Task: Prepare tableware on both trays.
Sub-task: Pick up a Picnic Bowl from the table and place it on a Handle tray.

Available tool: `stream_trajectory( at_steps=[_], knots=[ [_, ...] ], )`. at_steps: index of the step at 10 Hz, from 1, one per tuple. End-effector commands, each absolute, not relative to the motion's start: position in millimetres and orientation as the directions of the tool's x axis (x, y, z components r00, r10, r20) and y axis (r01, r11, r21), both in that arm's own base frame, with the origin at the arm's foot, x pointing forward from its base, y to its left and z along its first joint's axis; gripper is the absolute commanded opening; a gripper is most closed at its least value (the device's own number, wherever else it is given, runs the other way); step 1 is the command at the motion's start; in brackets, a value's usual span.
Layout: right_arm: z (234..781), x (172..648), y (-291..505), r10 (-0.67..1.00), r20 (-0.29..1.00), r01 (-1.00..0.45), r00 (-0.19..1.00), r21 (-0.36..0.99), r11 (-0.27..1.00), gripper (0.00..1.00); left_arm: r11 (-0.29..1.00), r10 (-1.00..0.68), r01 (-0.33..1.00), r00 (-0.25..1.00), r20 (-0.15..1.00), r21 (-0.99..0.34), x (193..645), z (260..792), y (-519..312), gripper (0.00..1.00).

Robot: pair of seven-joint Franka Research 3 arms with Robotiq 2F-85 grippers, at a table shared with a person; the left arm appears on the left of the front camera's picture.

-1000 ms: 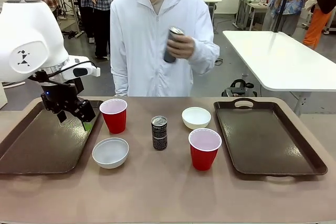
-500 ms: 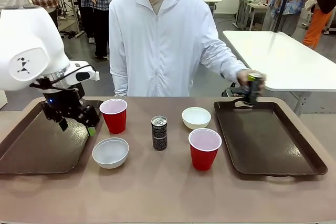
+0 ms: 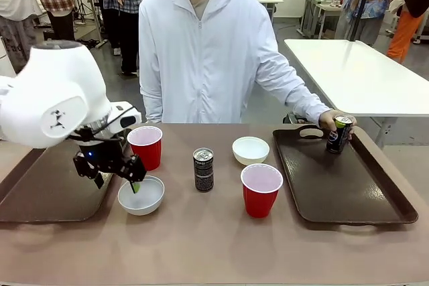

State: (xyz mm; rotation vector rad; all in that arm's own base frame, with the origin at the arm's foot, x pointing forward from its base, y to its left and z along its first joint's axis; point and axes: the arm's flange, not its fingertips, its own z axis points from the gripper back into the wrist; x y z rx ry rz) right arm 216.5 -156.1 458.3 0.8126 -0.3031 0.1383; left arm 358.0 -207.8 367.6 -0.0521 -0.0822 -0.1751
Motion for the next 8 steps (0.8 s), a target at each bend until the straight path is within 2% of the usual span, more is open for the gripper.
stream_trajectory(
  at_steps=[1,4,5,6,7,8],
  knots=[
    [459.8,216.6,-155.7,0.0,0.326,-0.244,0.945,0.706,0.665,1.0,0.992,-0.1,0.106,0.991,0.087,-0.065,369.4,340.2,-221.5,1.0],
    [459.8,216.6,-155.7,0.0,0.326,-0.244,0.945,0.706,0.665,1.0,0.996,-0.048,0.056,0.993,0.105,-0.076,381.6,324.4,-219.6,1.0],
    [459.8,216.6,-155.7,0.0,0.326,-0.244,0.945,0.706,0.665,1.0,0.996,-0.039,0.047,0.992,0.119,-0.07,384.7,322.9,-218.2,0.46],
    [459.8,216.6,-155.7,0.0,0.326,-0.244,0.945,0.706,0.665,1.0,0.997,-0.02,0.029,0.992,0.125,-0.068,385.5,323.5,-216.6,0.46],
    [459.8,216.6,-155.7,0.0,0.326,-0.244,0.945,0.706,0.665,1.0,0.997,-0.02,0.028,0.992,0.126,-0.066,386.5,324.9,-215.1,0.0],
    [459.8,216.6,-155.7,0.0,0.326,-0.244,0.945,0.706,0.665,1.0,0.997,-0.029,0.036,0.993,0.114,-0.061,387.8,326.4,-213.5,0.41]
  ],
)
